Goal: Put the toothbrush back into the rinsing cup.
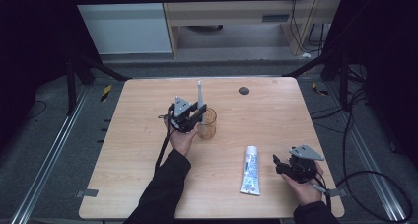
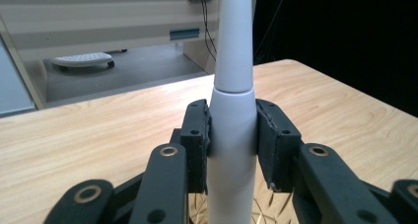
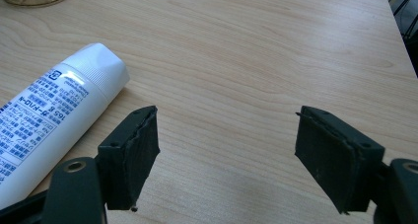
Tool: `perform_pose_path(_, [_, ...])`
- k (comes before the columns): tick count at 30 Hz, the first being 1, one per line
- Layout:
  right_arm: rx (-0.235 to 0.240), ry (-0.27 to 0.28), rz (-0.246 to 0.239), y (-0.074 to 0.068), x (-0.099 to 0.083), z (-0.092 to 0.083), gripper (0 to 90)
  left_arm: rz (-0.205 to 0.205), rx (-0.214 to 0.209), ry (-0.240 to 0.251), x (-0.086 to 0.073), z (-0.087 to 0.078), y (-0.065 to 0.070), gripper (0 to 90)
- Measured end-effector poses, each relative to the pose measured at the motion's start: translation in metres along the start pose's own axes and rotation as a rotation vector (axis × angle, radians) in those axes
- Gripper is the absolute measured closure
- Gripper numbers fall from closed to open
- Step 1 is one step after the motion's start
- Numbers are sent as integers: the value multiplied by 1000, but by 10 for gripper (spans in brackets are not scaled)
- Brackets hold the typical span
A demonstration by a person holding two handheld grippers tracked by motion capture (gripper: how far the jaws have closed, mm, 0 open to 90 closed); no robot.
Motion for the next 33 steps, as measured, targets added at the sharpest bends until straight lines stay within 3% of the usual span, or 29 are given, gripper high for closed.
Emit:
perform_pose_path(19, [-1, 0, -5, -3, 1, 1, 244, -1, -12, -24, -9, -5, 1, 632])
perform_pose_path(33, [2, -1, -3, -4, 1, 1, 242, 29, -24, -36, -13, -11, 4, 575])
Point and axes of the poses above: each handheld gripper's, and its own axes: z roughly forward along the jaws, x roughly out of its top, y roughly to its right, the point moved 3 cm from there along z, roughly forward along the jaws, and after that the axes turned 13 degrees about -x, right-handed, at the moved point
